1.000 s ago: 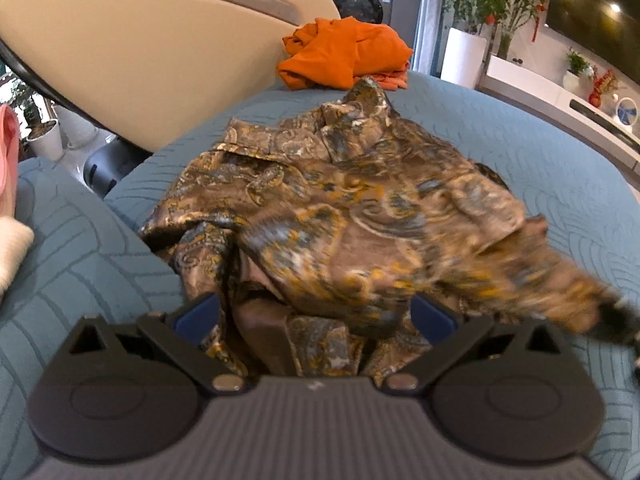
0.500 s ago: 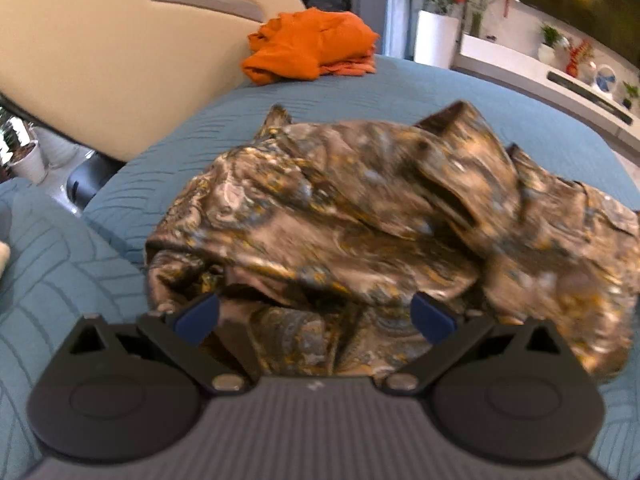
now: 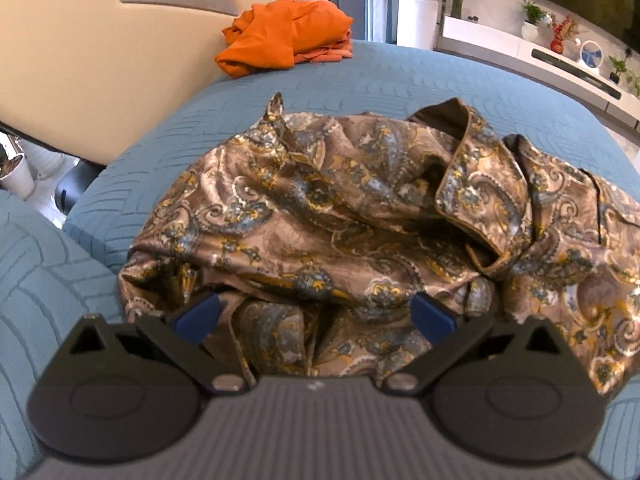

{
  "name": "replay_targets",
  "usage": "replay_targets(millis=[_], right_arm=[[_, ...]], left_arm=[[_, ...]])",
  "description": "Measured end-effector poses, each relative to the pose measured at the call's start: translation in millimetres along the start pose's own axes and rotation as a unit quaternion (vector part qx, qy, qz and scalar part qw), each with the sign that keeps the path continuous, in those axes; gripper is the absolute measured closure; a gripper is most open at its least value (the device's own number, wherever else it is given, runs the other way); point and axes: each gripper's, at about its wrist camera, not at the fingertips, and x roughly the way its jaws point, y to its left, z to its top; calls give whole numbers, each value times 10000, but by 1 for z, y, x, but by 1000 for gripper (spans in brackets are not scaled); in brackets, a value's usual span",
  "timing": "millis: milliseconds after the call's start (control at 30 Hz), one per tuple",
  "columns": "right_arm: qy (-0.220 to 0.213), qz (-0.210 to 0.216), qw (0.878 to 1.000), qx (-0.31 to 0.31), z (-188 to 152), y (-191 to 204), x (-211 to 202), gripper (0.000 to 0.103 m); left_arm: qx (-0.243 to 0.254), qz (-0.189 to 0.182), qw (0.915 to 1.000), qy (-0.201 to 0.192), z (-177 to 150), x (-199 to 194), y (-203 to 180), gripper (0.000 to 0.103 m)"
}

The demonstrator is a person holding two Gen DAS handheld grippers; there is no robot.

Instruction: Fold clothes

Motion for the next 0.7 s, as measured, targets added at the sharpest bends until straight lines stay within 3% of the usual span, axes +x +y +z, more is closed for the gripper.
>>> replay_targets(millis=[133, 300, 400, 467, 600, 700], right_arm=[[-303, -155, 9990, -277, -1, 15, -26, 36], [-899, 436, 9949, -147, 0, 50, -59, 32], [-442, 2111, 9730, -816, -2, 93, -60, 32], [-181, 2697, 9527, -1387, -7, 126, -52, 32], [59, 2588, 9381, -2302, -20, 175, -29, 32], [638, 2997, 9233, -2315, -27, 190, -9, 33]], left_arm=[[53, -3, 10000, -9, 1, 0, -1, 0], [30, -17, 10000, -4, 2, 0, 0, 0], [35, -30, 10000, -5, 2, 1, 0, 0], [38, -37, 10000, -2, 2, 1, -1, 0], [18, -29, 10000, 23, 1, 2, 1, 0], [-31, -52, 10000, 32, 1, 3, 3, 0]])
